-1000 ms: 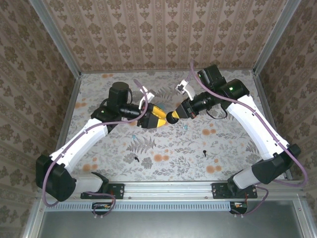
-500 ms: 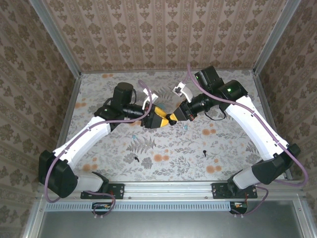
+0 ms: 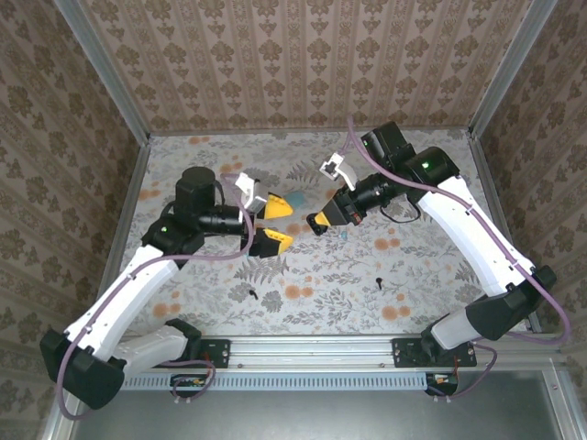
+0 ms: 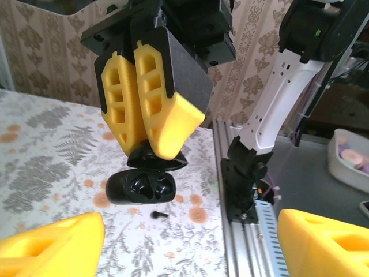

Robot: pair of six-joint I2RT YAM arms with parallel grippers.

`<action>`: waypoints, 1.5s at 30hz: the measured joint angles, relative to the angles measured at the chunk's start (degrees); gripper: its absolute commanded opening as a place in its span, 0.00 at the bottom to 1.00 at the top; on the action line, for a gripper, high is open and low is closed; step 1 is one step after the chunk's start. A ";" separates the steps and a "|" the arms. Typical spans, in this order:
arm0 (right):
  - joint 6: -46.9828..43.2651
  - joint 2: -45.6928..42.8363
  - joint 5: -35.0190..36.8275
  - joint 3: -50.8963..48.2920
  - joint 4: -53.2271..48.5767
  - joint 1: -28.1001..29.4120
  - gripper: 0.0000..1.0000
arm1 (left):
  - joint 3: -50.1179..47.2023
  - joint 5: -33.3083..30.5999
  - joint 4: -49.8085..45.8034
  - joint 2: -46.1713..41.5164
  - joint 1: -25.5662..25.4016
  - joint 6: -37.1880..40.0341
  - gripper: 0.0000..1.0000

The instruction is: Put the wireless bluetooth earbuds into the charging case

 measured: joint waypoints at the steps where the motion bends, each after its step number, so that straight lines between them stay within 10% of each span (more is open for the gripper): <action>1: 0.07 0.02 -0.85 0.13 0.02 0.00 0.08 | -0.22 -0.39 -0.07 -0.15 0.00 1.29 0.79; 19: 9.38 -0.44 -14.47 -3.54 9.51 -0.09 0.08 | -2.49 -8.41 2.75 6.32 -5.01 7.98 0.57; 45: 6.69 1.29 -6.08 -4.22 8.44 -1.92 0.07 | -1.38 -8.68 1.46 -2.19 -3.26 5.62 0.61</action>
